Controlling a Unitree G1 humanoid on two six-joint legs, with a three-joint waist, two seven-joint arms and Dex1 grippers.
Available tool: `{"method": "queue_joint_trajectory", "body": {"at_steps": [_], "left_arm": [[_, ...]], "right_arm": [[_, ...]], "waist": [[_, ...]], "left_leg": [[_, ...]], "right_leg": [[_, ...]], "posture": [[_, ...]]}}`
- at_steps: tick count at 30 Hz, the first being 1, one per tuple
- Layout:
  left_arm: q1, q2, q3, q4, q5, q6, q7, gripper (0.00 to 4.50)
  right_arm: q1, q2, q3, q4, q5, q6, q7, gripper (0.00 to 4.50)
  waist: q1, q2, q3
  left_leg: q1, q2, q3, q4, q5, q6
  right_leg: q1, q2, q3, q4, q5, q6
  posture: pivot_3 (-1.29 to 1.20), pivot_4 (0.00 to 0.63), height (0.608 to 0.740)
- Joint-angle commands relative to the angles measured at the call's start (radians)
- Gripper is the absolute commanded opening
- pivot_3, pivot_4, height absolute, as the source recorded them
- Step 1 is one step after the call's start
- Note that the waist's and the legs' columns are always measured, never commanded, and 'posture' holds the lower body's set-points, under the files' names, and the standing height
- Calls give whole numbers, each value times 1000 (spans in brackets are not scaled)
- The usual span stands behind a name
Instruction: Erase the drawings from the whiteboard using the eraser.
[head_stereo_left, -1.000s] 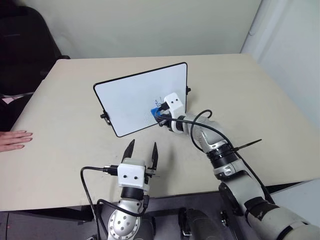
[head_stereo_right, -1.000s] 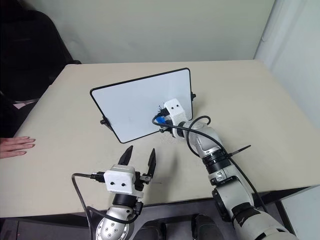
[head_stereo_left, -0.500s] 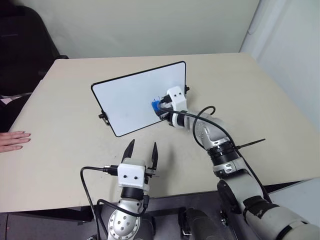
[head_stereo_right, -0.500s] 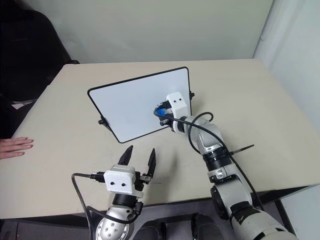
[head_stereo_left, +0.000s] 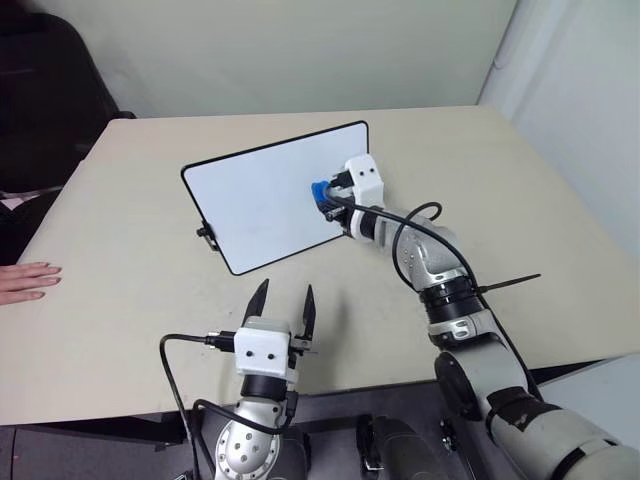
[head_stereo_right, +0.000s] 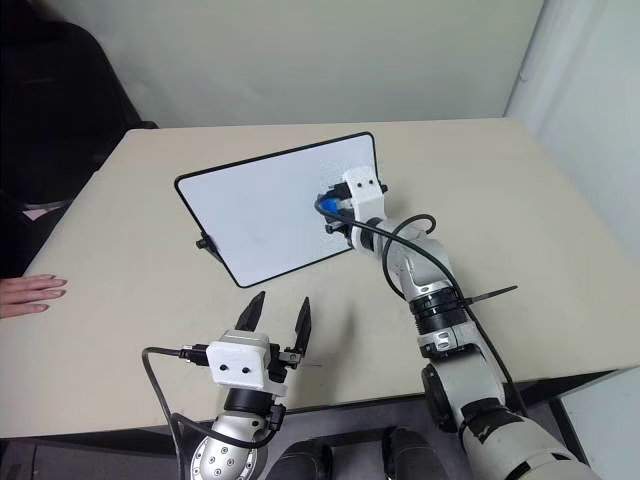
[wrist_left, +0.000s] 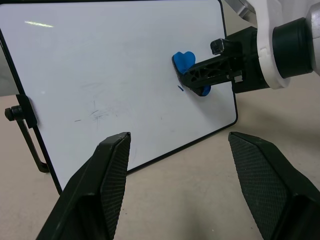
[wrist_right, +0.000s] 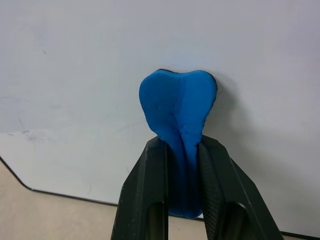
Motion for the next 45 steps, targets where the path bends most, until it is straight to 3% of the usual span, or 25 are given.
{"method": "queue_joint_trajectory", "body": {"at_steps": [1, 14, 32, 45], "left_arm": [[8, -20, -50, -39, 8, -21, 3, 3423], [10, -24, -55, -34, 10, -23, 7, 3423], [25, -21, -39, -54, 5, -17, 9, 3423], [14, -22, -42, -54, 7, -12, 5, 3423]], "right_arm": [[-42, -2, -27, -18, 3, -36, -26, 451], [33, -2, 93, 7, -39, 35, 17, 451], [44, -15, 165, 10, -63, 73, 82, 451], [-12, -2, 34, -49, -12, 11, 46, 451]], "waist": [[0, 0, 0], [-4, 0, 0], [-5, 0, 0], [-5, 0, 0]], "left_leg": [[0, 0, 0, 0, 0, 0], [1, 0, 0, -1, 0, -1], [0, 0, 0, -2, -2, -3], [0, 0, 0, -2, -4, -5]], "right_leg": [[0, 0, 0, 0, 0, 0], [0, 0, 0, 0, 0, 0], [-1, 0, 0, -1, 0, 0], [-3, 0, 0, 0, 0, 0]], "posture": [[0, 150, 740], [0, 150, 740], [0, 150, 740], [0, 150, 740]]}}
